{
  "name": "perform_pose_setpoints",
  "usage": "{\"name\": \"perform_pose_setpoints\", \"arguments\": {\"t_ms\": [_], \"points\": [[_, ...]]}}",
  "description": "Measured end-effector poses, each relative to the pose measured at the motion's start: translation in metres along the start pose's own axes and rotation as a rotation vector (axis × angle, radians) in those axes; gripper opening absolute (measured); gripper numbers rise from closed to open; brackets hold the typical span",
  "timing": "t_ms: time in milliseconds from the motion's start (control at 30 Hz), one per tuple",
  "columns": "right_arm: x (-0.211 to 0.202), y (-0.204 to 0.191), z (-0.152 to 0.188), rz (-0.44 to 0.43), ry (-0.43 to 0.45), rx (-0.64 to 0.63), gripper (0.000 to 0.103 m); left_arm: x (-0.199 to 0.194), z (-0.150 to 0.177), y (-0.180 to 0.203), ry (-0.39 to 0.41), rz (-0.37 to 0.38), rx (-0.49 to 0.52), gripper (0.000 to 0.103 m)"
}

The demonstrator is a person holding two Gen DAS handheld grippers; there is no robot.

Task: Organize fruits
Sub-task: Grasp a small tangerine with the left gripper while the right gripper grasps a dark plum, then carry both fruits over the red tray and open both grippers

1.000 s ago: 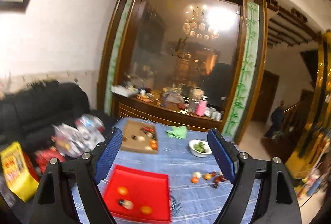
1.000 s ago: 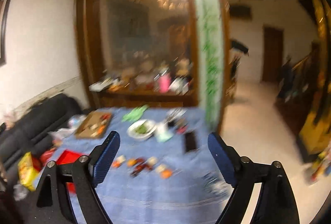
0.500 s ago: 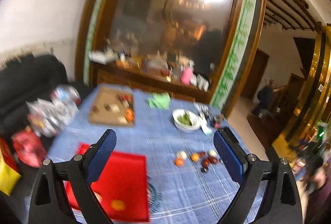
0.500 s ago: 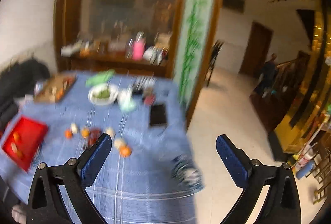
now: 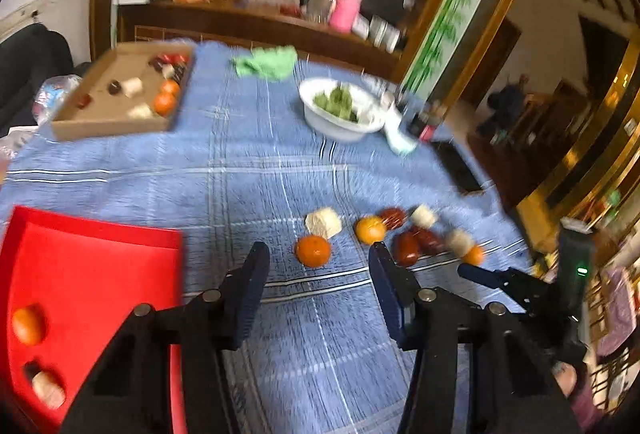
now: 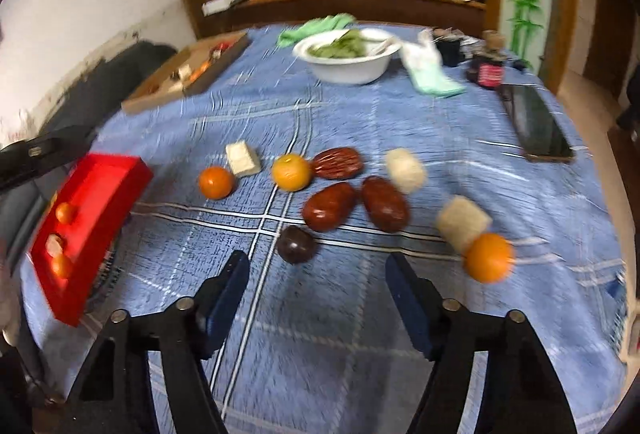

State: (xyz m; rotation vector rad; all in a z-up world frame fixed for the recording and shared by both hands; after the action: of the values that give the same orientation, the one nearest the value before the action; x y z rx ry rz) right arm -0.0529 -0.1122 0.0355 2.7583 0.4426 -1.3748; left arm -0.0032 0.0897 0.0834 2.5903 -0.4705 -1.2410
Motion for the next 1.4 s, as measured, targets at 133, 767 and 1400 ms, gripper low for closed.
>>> {"name": "perform_pose_setpoints", "arguments": {"t_ms": [133,767,1400], "points": [[0.026,0.001,-0.001,0.018,-0.029,-0.01,0.066,0.055,0.008,0.009,-0.076,-0.018,0.039,0.05],[0.035,-0.012,-0.006,-0.074,-0.022,-0.002,0.028,0.082,0.014,0.004,-0.07,-0.031,0.051,0.031],[-0.011,-0.188,-0.048,-0.358,0.031,-0.15,0.029,-0.106,0.055,-0.194,0.173,-0.216,-0.295,0.031]]}}
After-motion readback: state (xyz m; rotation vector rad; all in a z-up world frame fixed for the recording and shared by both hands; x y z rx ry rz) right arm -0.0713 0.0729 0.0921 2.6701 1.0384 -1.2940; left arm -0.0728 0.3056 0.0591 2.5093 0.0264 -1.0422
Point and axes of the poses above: each gripper's, at about its wrist camera, not at the fingertips, and x roughly the way its jaws point, y to its right, z to its underside, the point moved 2 cm from there along x, roughly the way its jaws point, and after that the axes turned 5 degrees about -x, right-handed, at the moved point
